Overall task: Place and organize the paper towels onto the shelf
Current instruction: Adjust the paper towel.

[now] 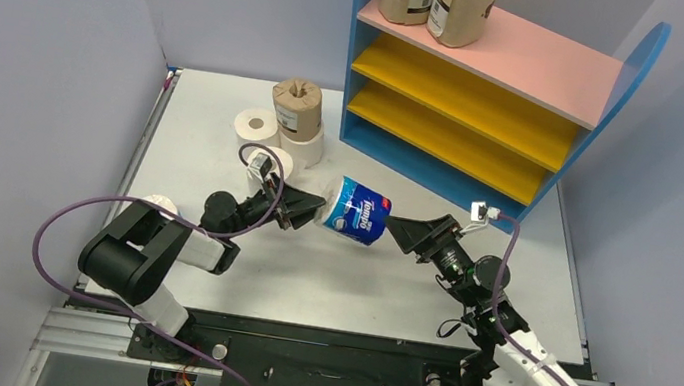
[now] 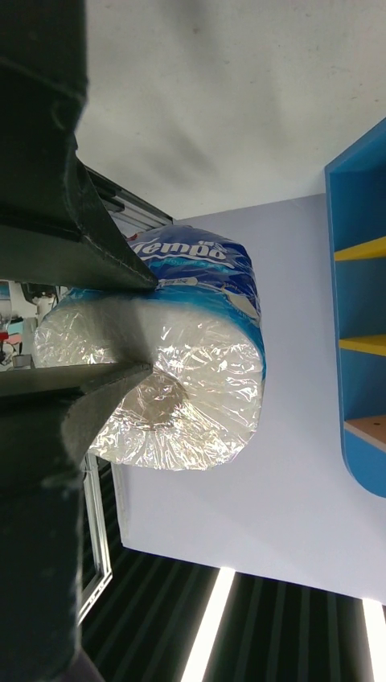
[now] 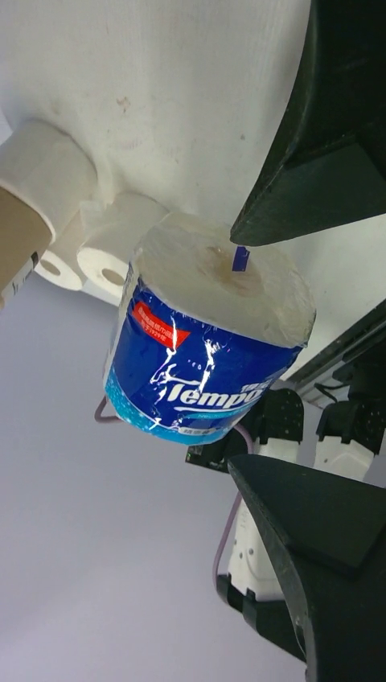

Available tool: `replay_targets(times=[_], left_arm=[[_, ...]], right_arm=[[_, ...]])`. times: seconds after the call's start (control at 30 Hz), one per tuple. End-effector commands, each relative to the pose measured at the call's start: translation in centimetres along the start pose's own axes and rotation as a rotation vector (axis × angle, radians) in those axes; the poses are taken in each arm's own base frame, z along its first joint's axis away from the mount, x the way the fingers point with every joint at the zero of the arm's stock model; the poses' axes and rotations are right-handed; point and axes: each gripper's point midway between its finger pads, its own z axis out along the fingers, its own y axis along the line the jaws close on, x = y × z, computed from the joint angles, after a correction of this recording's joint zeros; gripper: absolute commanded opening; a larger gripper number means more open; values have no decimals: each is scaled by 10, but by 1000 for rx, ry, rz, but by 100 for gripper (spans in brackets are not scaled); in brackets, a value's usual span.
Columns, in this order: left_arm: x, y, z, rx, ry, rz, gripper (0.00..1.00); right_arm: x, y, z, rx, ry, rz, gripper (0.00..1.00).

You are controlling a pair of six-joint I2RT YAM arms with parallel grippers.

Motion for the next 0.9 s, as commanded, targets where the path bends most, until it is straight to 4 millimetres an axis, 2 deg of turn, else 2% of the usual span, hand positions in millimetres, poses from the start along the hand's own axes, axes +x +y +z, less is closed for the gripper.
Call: replay_targets(times=[0.0, 0.27, 0.47, 0.87], left_arm=[[12, -68, -2, 233, 58, 136, 17], [14, -82, -2, 266, 67, 127, 17], [15, -92, 0, 288, 80, 129, 17], [19, -84, 7, 273, 97, 119, 18]], right_arm=[[-10, 47, -1, -228, -7, 44, 97], [-5, 65, 2, -331, 39, 87, 97], [-2, 70, 6, -352, 65, 106, 96], [2, 77, 11, -391, 79, 131, 92]])
